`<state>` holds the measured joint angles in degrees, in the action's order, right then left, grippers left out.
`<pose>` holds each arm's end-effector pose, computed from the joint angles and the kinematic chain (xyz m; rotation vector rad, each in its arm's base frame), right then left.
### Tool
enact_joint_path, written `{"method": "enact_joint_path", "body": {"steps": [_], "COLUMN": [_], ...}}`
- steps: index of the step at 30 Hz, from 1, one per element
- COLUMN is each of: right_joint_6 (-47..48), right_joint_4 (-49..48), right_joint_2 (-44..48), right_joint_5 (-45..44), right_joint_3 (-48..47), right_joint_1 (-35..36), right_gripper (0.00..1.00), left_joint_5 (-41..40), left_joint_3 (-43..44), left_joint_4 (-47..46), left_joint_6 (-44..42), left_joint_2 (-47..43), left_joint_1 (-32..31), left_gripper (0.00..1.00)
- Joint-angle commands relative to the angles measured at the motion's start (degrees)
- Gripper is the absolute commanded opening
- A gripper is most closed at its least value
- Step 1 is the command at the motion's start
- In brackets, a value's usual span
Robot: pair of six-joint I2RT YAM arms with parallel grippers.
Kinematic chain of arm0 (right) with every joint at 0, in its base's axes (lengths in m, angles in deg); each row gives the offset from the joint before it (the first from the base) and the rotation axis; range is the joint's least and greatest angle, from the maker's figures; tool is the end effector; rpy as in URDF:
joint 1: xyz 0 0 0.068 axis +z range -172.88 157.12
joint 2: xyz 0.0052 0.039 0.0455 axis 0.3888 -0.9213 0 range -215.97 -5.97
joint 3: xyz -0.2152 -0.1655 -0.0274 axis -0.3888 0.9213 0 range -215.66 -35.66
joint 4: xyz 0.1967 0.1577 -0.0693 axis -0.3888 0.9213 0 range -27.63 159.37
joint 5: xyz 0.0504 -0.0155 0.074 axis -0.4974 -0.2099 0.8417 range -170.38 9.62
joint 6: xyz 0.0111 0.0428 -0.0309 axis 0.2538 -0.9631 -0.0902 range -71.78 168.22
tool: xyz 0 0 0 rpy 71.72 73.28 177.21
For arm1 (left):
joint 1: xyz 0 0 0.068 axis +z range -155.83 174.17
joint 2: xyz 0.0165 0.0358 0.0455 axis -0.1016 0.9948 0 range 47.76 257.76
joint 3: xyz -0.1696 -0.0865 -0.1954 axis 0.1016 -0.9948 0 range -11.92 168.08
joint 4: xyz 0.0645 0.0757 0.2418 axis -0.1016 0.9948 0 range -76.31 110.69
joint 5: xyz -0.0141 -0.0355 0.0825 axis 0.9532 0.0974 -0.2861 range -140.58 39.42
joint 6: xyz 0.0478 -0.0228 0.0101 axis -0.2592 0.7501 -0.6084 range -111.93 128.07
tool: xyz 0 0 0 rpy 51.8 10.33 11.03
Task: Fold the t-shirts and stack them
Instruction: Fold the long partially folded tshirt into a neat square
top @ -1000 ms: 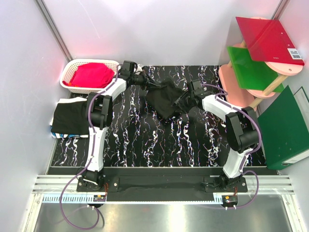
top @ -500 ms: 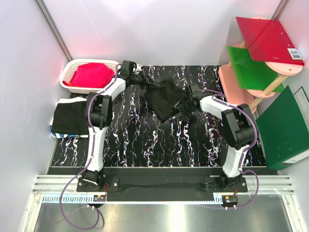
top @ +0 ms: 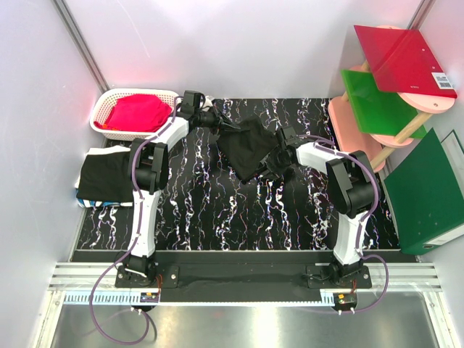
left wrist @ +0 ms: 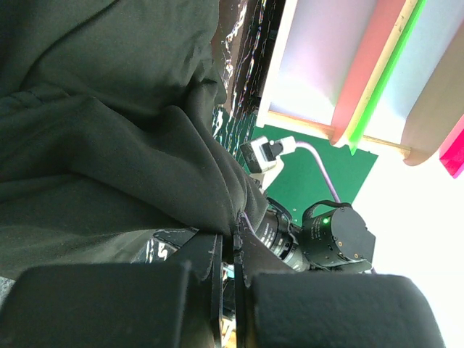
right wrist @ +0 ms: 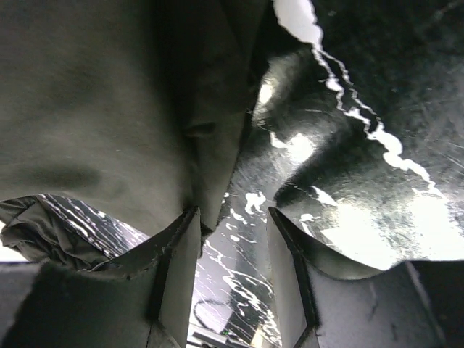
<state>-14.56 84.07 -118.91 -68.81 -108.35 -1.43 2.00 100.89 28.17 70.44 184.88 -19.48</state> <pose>0.3695 0.1529 0.1480 0.9324 2.6746 0.6872 0.5143 -0.1540 0.1871 -0.4817 2.4693 -1.6756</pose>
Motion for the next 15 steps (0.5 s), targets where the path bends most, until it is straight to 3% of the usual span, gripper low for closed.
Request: {"method": "enact_joint_path", "body": {"steps": [1, 15], "right_joint_6": [-0.7, -1.6], "right_joint_4": [-2.1, -2.1], "right_joint_2": [0.4, 1.8], "right_joint_5": [0.5, 2.4], "right_joint_3": [-3.3, -3.4], "right_joint_1": [0.4, 0.4], "right_gripper": [0.49, 0.48], "left_joint_5": [2.1, 2.2], "left_joint_3": [0.9, 0.5], "left_joint_4": [-1.9, -1.9], "left_joint_6": [-0.4, -0.6], "left_joint_2": [-0.9, -0.5], "left_joint_1": [0.6, 1.1], "left_gripper": [0.00, 0.00]}}
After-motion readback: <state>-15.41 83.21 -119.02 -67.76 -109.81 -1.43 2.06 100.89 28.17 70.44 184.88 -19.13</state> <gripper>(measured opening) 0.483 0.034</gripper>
